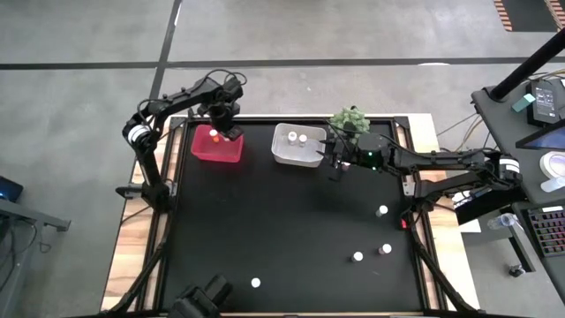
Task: Pick and place medicine bottles into bin by pill shape (circle, oval)
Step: Put the blue tablet bottle into the pink bin
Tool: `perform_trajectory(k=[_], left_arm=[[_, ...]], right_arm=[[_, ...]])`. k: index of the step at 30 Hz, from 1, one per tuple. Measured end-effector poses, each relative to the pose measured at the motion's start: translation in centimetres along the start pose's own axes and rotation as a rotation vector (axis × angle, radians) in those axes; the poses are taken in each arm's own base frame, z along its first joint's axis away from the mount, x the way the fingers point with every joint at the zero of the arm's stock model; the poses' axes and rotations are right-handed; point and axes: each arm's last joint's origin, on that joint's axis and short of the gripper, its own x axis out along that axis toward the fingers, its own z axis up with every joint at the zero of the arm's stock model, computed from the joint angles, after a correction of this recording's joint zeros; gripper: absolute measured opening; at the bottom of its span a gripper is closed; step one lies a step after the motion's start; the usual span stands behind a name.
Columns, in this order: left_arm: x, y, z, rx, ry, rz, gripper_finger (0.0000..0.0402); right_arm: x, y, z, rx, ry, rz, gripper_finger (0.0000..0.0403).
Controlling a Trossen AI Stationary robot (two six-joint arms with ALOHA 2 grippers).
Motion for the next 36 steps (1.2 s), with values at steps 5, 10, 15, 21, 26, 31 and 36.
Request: perform_trajectory(k=[5, 10, 15, 21, 26, 31, 36], left_arm=[[0.1, -0.1, 0.2, 0.002, -0.020, 0.000, 0.0098], [0.2, -0.7, 0.2, 0.018, -0.021, -0.002, 0.0098], [0.5, -1.6, 0.0, 0.024, -0.013, -0.004, 0.0098], [0.7, -2.1, 0.2, 0.036, -0.031, -0.005, 0.0098], [0.7, -2.1, 0.2, 0.035, -0.035, -0.005, 0.0098], [1.1, -2.1, 0.1, 0.035, -0.027, -0.005, 0.0098], [1.5, -2.1, 0.0, 0.040, -0.027, -0.004, 0.0098]], right_arm=[[0.0, 0.0, 0.0, 0.000, 0.000, 0.001, 0.0146], [0.0, 0.0, 0.0, 0.000, 0.000, 0.001, 0.0146], [0.0, 0.0, -0.1, -0.001, 0.005, 0.003, 0.0146], [0.0, 0.0, -0.1, 0.000, 0.005, 0.003, 0.0146], [0.0, 0.0, -0.1, 0.000, 0.006, 0.003, 0.0146], [0.0, 0.0, -0.1, 0.000, 0.006, 0.003, 0.0146], [0.0, 0.0, -0.1, 0.000, 0.006, 0.003, 0.0146]])
